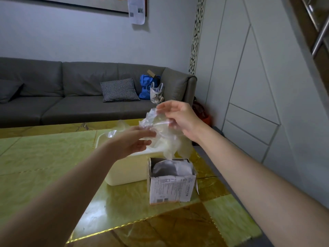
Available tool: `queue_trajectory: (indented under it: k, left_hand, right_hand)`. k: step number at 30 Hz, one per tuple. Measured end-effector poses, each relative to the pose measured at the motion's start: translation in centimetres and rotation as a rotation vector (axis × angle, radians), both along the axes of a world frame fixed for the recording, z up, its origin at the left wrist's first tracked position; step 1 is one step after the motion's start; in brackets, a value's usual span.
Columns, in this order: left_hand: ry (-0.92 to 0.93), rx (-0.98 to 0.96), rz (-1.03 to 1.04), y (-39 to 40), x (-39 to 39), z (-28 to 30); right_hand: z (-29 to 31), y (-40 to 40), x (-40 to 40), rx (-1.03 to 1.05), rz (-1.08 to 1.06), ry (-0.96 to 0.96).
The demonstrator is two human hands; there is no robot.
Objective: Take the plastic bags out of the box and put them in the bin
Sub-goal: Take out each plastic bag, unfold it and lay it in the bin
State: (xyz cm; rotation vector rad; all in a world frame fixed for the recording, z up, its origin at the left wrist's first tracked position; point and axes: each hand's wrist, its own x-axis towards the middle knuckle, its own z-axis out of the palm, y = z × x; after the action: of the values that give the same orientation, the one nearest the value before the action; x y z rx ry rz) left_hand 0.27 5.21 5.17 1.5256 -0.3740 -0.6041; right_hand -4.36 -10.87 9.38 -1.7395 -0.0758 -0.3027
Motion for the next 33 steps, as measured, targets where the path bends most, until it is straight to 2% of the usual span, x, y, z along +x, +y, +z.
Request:
queue_trajectory:
  k: [7,10,13,15,16,18,19,21,23,25,28,31,33]
  left_hand:
    - [-0.058,0.026,0.137,4.1,2.1,0.6]
    - [-0.148,0.027,0.429,5.4,4.1,1.5]
    - [-0.458,0.294,0.839,6.1,6.8,1.9]
    - [-0.757,0.524,0.921,6.0,7.8,2.2]
    - [-0.884,0.580,0.856,5.6,7.7,2.4]
    - [-1.064,0.680,0.562,4.3,7.7,2.2]
    - [-1.077,0.786,0.378,3.4,7.6,1.8]
    - [-0.978,1.073,0.059,2.0,7.6,-0.1]
    - [-0.884,1.301,-0.126,1.4,8.2,-2.5]
    - [-0.819,1.389,-0.203,1.3,9.2,-4.6]
    - [-0.729,1.382,-0.261,1.3,9.3,-5.8]
    - [-0.746,1.398,-0.288,1.4,9.2,-6.1]
    - [-0.758,1.402,-0.293,1.5,9.5,-6.3]
  right_hand:
    - [1.5,0.9,2.5,-0.062,-0.168,-0.111]
    - [0.6,1.6,4.0,-0.052,-0.103,-0.084]
    - [-1.3,2.0,5.8,-0.045,-0.124,-0.020]
    - [-3.0,2.1,7.2,-0.122,-0.166,0.046]
    - [-3.9,2.0,7.6,-0.146,-0.181,0.073]
    - [-5.5,1.9,8.3,-0.200,-0.195,0.109]
    - [-6.1,1.9,8.4,-0.244,-0.192,0.126]
    - [-7.1,2.2,8.7,-0.346,-0.171,0.167]
    - [-7.8,2.2,8.7,-0.493,-0.141,0.211]
    - [-8.1,1.9,8.8,-0.686,-0.114,0.281]
    - [-8.1,1.3,8.8,-1.006,-0.091,0.372]
    - [-7.7,2.0,9.1,-1.230,-0.113,0.169]
    - [-7.6,2.9,9.7,-1.195,0.043,0.133]
